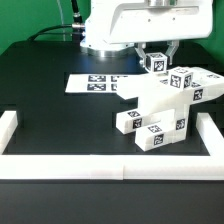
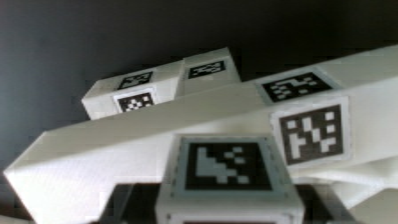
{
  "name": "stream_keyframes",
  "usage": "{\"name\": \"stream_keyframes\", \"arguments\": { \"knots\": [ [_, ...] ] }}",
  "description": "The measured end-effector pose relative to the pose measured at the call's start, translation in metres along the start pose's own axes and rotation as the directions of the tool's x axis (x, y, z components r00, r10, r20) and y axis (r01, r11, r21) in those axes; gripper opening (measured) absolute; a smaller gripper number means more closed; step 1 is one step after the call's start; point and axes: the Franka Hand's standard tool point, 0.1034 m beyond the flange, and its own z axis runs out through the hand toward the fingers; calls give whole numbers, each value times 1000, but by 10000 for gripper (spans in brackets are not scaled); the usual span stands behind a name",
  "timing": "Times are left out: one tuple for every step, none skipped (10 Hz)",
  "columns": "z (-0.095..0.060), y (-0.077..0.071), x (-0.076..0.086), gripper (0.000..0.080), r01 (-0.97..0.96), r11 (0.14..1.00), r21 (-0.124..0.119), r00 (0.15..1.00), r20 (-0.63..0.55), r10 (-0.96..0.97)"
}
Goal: Assemble chair
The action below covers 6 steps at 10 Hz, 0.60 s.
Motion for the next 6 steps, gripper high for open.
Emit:
{"name": "stream_keyframes", "arguments": {
  "knots": [
    [0, 0, 0, 284, 1, 1000, 0, 1000, 0, -1],
    [0, 0, 0, 284, -25, 1000, 1, 1000, 0, 25],
    [0, 0, 0, 284, -114, 993, 3, 993, 0, 114],
    [0, 0, 0, 284, -168, 986, 4, 986, 0, 168],
    [0, 0, 0, 284, -226, 974, 3, 974, 0, 226],
    [0, 0, 0, 284, -265, 964, 4, 964, 0, 265]
  ]
}}
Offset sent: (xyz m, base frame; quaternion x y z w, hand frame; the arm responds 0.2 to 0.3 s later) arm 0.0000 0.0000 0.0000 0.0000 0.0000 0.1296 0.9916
